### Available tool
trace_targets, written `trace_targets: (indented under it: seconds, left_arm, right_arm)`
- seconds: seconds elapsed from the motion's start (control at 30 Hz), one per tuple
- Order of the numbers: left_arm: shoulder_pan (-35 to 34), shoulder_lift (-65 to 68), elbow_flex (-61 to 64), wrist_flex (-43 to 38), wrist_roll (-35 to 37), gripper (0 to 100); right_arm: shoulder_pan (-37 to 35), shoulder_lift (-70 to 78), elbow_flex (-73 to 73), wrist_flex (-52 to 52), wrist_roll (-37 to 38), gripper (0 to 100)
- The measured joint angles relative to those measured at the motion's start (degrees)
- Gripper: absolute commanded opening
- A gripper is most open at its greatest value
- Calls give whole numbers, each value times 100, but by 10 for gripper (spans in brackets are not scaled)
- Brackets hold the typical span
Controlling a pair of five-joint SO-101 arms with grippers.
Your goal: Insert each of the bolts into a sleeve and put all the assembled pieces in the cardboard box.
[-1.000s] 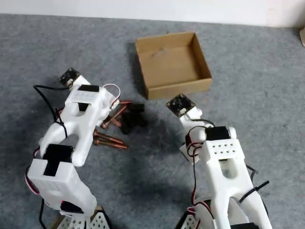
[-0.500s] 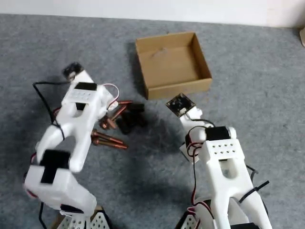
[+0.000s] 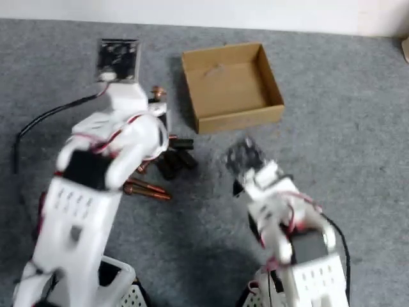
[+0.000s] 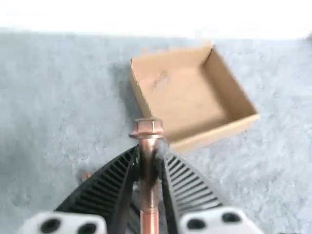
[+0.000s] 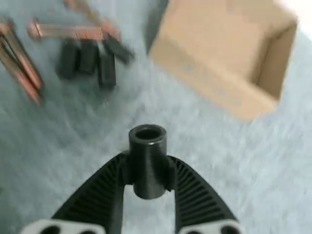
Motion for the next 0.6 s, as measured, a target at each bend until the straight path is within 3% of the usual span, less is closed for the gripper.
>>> trace_targets:
  seconds: [0.17, 0.3, 0.4, 0.6]
  left_arm:
    - [105, -466, 35, 0, 229, 5]
    - [413, -870, 703, -484, 695, 5]
    - [747, -1389, 1582, -1398, 624, 5]
    - [1196, -2901, 3974, -4211, -220, 5]
  right_arm:
    - [-519, -2110, 1204, -343, -79, 5]
    - [-642, -2154, 1846, -791, -185, 5]
    - [-659, -2347, 1916, -1398, -695, 5]
    - [-659, -2365, 1943, -2145, -1591, 5]
